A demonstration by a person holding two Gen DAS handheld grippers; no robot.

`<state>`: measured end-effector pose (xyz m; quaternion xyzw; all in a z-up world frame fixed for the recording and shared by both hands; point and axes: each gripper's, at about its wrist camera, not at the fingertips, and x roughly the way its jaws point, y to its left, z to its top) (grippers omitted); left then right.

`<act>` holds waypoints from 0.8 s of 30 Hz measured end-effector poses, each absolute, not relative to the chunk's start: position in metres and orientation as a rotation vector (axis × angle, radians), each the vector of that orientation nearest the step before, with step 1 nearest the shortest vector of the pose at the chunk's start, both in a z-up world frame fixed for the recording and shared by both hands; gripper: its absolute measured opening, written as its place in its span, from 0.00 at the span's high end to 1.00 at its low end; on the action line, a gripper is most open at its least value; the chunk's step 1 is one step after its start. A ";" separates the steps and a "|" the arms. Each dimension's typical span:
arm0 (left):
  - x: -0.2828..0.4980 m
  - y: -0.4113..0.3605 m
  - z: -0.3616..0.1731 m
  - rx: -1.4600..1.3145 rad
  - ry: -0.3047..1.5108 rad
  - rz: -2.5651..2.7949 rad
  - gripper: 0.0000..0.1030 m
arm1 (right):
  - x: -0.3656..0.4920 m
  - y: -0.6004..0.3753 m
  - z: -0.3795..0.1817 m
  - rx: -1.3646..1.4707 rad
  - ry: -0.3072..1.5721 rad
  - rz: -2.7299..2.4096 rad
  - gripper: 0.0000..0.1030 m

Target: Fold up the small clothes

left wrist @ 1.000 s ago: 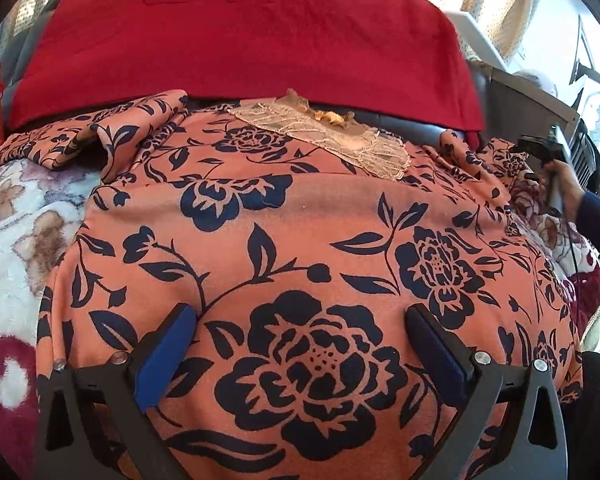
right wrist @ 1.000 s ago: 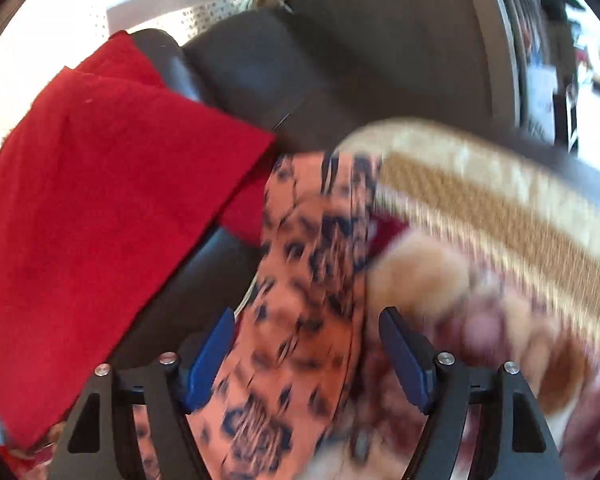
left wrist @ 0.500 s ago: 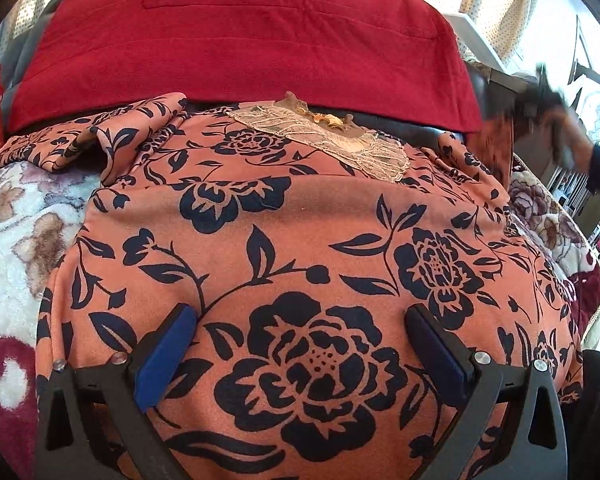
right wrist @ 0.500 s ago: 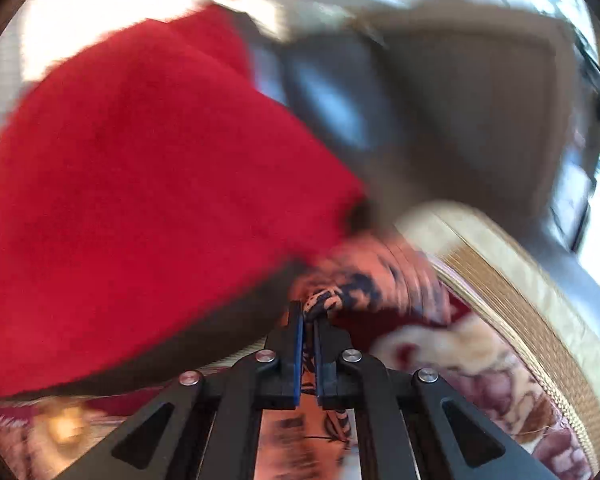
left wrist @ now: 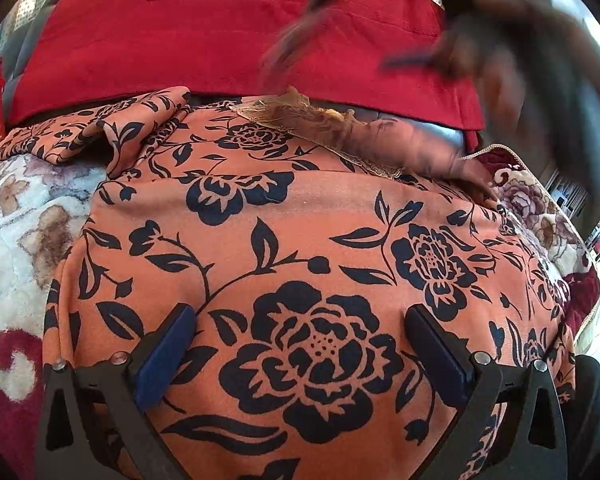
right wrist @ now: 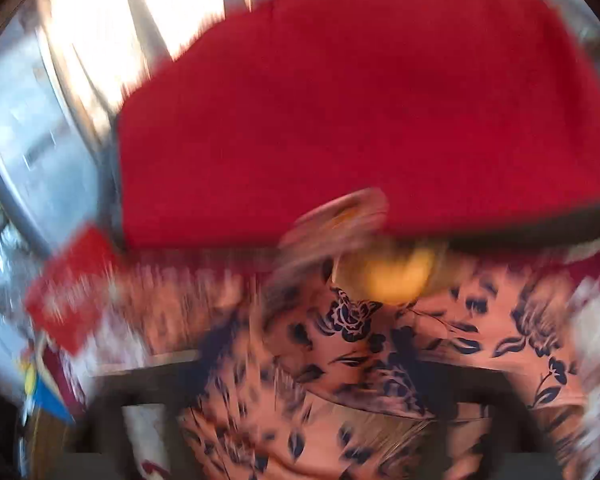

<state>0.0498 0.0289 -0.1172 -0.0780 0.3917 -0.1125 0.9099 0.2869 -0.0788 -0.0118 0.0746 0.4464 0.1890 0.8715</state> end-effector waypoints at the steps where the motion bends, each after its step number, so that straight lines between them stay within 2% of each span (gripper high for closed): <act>1: 0.049 0.031 -0.116 -0.166 0.813 -0.235 0.00 | 0.281 -0.079 -0.029 0.149 0.968 0.385 0.13; 5: 0.047 0.042 -0.110 -0.215 0.809 -0.232 0.00 | 0.267 -0.120 -0.038 0.208 0.935 0.357 0.13; 9: 0.043 0.066 -0.093 -0.360 0.748 -0.234 0.00 | 0.218 -0.173 -0.029 0.186 0.816 0.218 0.12; 13: 0.052 0.098 -0.075 -0.593 0.712 -0.253 0.00 | 0.194 -0.205 -0.068 0.142 0.836 0.177 0.12; 15: 0.064 0.107 -0.070 -0.694 0.724 -0.258 0.00 | 0.188 -0.212 -0.092 0.147 0.857 0.159 0.12; 17: 0.089 0.112 -0.059 -0.768 0.731 -0.273 0.00 | 0.176 -0.212 -0.097 0.138 0.785 0.166 0.11; 19: 0.115 0.112 -0.053 -0.808 0.745 -0.269 0.00 | 0.180 -0.207 -0.099 0.125 0.799 0.160 0.09; 24: 0.182 0.106 -0.072 -0.926 0.873 -0.209 0.01 | 0.179 -0.213 -0.107 0.196 0.780 0.219 0.06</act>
